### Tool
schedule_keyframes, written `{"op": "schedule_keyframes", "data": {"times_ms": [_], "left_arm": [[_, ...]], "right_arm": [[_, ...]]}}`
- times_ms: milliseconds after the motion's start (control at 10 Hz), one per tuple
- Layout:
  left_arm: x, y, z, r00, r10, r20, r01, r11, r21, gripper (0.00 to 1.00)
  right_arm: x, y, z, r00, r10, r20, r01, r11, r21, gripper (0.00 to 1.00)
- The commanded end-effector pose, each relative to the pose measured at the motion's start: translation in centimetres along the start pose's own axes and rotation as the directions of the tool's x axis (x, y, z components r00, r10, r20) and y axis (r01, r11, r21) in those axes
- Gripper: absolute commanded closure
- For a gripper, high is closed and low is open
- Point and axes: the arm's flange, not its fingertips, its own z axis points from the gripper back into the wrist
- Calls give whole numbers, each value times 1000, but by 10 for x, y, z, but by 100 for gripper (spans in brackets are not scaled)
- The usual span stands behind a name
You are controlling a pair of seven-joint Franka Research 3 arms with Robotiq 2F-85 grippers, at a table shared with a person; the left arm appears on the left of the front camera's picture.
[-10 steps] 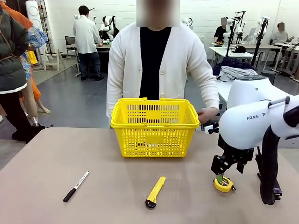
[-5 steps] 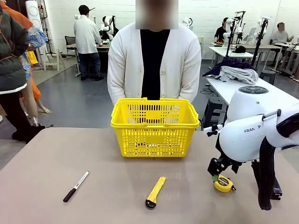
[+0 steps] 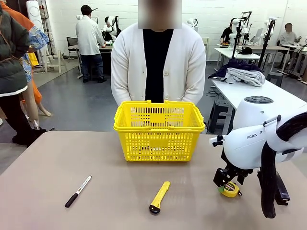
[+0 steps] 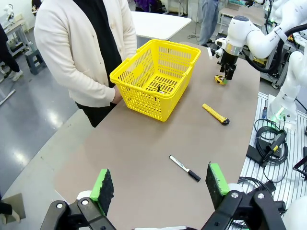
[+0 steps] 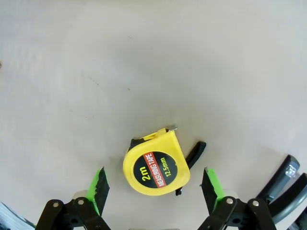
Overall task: Place the items the person wants into the basket.
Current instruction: Pick up the item the person points to and place it in the Market Basket.
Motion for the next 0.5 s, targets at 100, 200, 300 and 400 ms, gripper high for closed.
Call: {"op": "schedule_keyframes", "data": {"times_ms": [100,200,300,400], "left_arm": [[1,0,2,1000,-2,2,2,1000,-11,0],[1,0,2,1000,-2,2,2,1000,-11,0],[1,0,2,1000,-2,2,2,1000,-11,0],[1,0,2,1000,-2,2,2,1000,-11,0]], "right_arm": [[0,1,-13,999,32,19,-33,999,36,0],[0,1,-12,999,38,20,-39,999,35,0],[-1,1,-12,999,43,19,-44,998,37,0],[-1,1,-12,998,61,24,-61,998,26,58]]}}
